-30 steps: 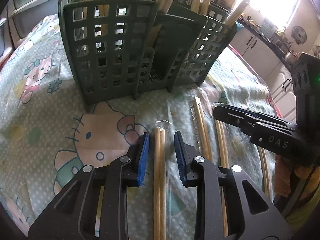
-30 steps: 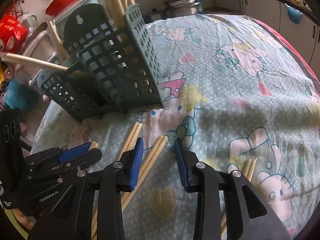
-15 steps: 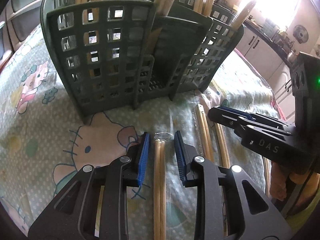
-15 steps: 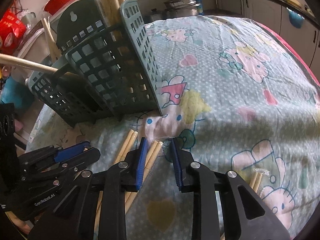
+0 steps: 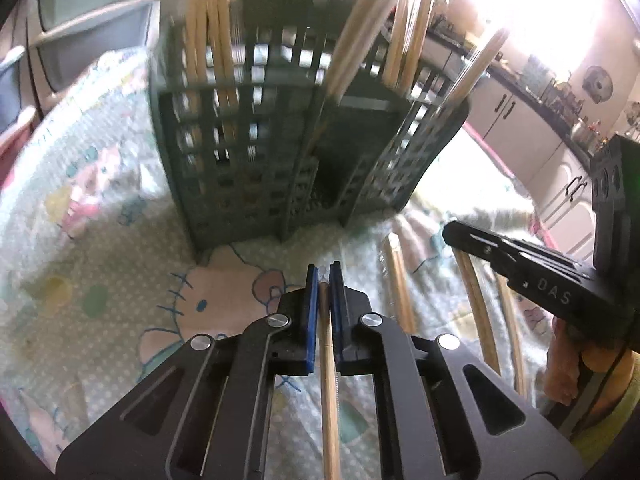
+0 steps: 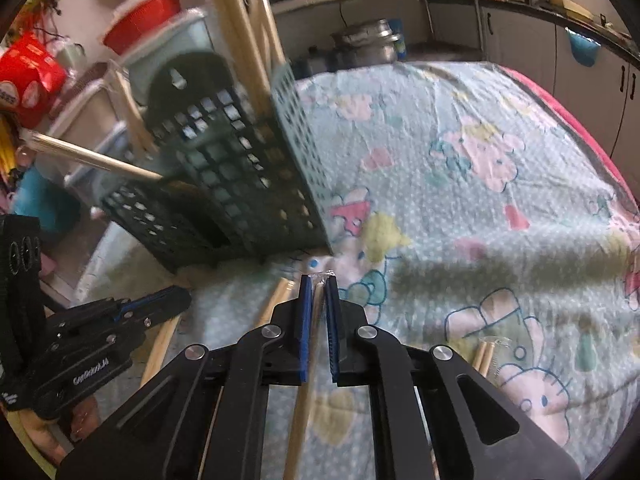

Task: Organize utensils
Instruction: 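Lift the chopsticks with the right tool and carry them over the caddy, then lower the chopsticks into the caddy and open the right tool, then withdraw the open right tool from the caddy toward the cloth, then lower the right tool toward the last chopstick pair beside the caddy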

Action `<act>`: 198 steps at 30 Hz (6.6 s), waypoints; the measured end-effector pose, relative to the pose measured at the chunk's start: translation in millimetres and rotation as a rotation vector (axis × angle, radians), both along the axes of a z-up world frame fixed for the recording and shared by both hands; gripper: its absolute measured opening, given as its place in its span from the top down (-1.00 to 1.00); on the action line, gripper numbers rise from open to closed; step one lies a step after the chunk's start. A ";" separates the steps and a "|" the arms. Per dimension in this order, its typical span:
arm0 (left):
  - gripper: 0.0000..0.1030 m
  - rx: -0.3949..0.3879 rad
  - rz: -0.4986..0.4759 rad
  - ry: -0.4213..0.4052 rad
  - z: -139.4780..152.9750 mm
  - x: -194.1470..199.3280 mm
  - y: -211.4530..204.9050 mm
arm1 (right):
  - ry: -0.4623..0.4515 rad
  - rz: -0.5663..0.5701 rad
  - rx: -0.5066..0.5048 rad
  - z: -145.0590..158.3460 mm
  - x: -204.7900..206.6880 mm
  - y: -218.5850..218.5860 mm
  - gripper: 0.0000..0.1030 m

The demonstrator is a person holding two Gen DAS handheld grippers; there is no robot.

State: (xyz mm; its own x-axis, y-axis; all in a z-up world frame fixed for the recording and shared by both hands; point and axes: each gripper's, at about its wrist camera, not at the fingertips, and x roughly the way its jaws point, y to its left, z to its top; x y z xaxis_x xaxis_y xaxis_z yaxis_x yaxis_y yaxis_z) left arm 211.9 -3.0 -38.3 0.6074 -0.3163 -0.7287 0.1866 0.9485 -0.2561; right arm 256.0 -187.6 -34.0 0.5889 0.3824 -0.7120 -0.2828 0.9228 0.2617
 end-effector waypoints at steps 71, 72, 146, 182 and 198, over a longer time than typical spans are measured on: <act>0.94 -0.041 0.195 -0.662 242.8 -32.4 58.8 | -0.719 -0.012 0.064 211.1 -44.4 26.5 0.88; 0.94 -0.032 0.201 -0.675 245.3 -32.5 57.8 | -0.720 -0.014 0.065 212.1 -43.3 27.6 0.88; -0.69 -0.023 0.211 -0.521 151.6 -18.4 53.4 | -0.597 -0.038 0.044 128.7 -34.6 24.5 0.23; -0.79 0.012 0.113 -0.418 109.1 -55.6 22.3 | -0.353 -0.079 0.004 83.6 -76.2 -23.2 -0.43; -0.79 0.047 -0.002 -0.319 79.9 -51.0 -9.4 | -0.212 -0.109 -0.021 52.9 -72.8 -44.8 -0.54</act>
State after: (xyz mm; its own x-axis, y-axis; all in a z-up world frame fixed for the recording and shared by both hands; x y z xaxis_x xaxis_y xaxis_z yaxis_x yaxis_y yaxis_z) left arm 160.9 -12.4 41.5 0.8070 -0.2888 -0.5151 0.2529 0.9572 -0.1406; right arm 183.2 -232.4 18.9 0.7631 0.2950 -0.5751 -0.2277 0.9554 0.1880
